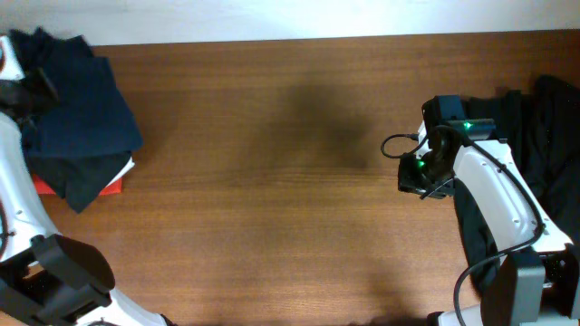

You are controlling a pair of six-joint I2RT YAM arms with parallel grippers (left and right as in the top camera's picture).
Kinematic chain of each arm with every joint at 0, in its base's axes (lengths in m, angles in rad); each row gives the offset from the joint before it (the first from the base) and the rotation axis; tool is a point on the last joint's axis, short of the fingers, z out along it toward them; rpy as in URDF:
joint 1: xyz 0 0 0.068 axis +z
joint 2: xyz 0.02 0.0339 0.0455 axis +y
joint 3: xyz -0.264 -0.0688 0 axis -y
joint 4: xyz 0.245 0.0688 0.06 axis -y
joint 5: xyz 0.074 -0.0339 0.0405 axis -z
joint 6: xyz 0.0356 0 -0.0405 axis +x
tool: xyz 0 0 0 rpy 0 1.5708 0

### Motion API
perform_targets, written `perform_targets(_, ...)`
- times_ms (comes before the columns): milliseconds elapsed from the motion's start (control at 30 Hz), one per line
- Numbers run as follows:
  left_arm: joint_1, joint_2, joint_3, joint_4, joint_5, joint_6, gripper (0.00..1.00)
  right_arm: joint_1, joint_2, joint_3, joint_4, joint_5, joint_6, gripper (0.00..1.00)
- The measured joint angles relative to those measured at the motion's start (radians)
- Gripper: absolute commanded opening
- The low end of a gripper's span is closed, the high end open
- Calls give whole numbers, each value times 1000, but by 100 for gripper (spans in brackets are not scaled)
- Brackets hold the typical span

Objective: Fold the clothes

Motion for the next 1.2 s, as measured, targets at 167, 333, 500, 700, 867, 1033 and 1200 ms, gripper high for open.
perform_targets(167,90,34,0,0,2,-16,12,0,0,0,-7,0,-4,41)
perform_targets(333,148,72,0,0,-3,-40,76,0,0,0,-9,0,-7,42)
perform_targets(500,191,72,0,0,3,-130,82,0,0,0,-11,0,-10,50)
perform_targets(700,80,72,0,23,220,-131,85,0,0,0,-3,-5,-10,78)
perform_targets(867,-238,80,3,-65,272,-74,99,0,0,1,-4,-38,-41,99)
perform_targets(1033,-474,93,6,-438,152,-34,99,0,5,31,-233,-53,-90,99)
perform_targets(1200,-500,93,6,-668,85,-38,99,0,-47,68,-359,-71,-96,99)
